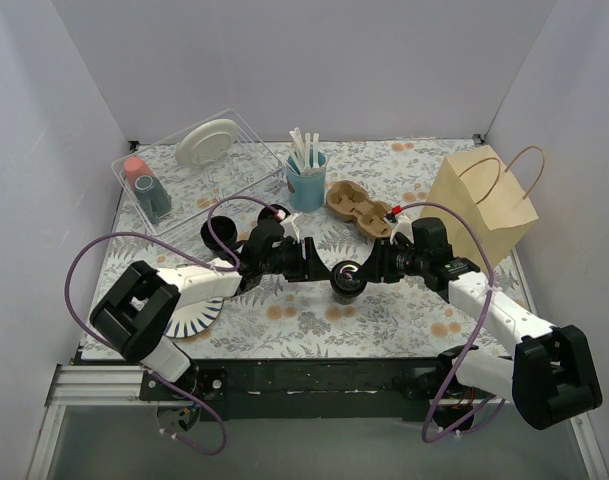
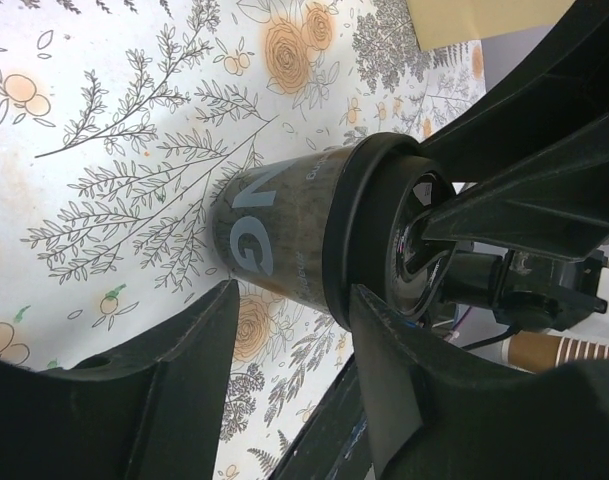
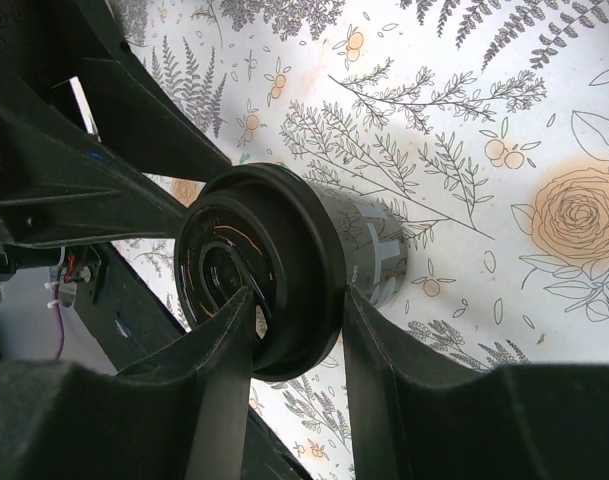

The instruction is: Pack the takeout coffee

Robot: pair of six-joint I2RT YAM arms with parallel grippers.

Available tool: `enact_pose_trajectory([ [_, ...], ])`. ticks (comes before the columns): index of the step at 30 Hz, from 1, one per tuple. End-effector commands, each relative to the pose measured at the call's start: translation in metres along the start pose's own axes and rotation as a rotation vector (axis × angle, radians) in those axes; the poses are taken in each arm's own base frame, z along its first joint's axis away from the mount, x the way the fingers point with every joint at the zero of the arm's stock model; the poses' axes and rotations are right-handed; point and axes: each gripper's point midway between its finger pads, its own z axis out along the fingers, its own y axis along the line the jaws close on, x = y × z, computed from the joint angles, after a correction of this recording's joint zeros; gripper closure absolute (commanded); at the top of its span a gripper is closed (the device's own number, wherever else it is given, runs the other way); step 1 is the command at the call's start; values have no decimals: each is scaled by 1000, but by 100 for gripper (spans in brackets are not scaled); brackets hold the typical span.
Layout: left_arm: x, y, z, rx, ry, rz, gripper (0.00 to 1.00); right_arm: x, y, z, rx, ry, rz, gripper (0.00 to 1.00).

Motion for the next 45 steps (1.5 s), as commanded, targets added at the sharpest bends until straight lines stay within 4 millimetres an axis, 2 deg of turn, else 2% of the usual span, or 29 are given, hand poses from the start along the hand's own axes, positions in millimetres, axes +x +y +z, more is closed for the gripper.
enact_pose_trajectory([
  [1, 5, 3, 7, 34, 18, 15, 56, 34, -29, 4, 97, 106, -1, 71],
  [7, 12, 9, 10, 46, 18, -17, 60, 42, -34, 7, 87, 138, -17, 72],
  [11, 12, 15, 11, 22, -6, -58, 67, 54, -40, 10, 86, 167, -16, 72],
  [14, 24, 46, 14, -108, -4, -130, 72, 69, -47, 12, 87, 196, -3, 72],
  [16, 44, 71, 12, -192, 16, -175, 72, 73, -50, 14, 84, 198, 0, 72],
  [19, 68, 94, 13, -299, 50, -204, 73, 79, -52, 14, 83, 209, 0, 72],
  [22, 84, 101, 17, -361, 71, -208, 74, 73, -49, 16, 61, 219, -35, 72],
  [24, 83, 96, 17, -370, 71, -219, 74, 73, -47, 15, 53, 242, -41, 72],
  [26, 62, 78, 16, -346, 32, -191, 73, 66, -42, 17, 34, 247, -53, 72],
  [28, 49, 66, 12, -343, 29, -172, 71, 60, -38, 16, 20, 256, -79, 72],
  [30, 24, 45, 9, -304, 3, -149, 68, 59, -38, 15, 17, 274, -90, 72],
  [31, 19, 39, 8, -285, 3, -146, 67, 54, -35, 16, 5, 273, -100, 72],
  [33, 3, 30, 2, -279, -12, -145, 65, 56, -34, 18, -14, 300, -96, 71],
  [38, -22, 30, -19, -271, -36, -195, 59, 46, -30, 21, -36, 306, -135, 69],
  [40, -33, 22, -29, -232, -57, -176, 55, 44, -28, 21, -49, 303, -147, 69],
  [45, -50, 19, -45, -229, -83, -116, 51, 42, -18, 27, -91, 333, -178, 68],
])
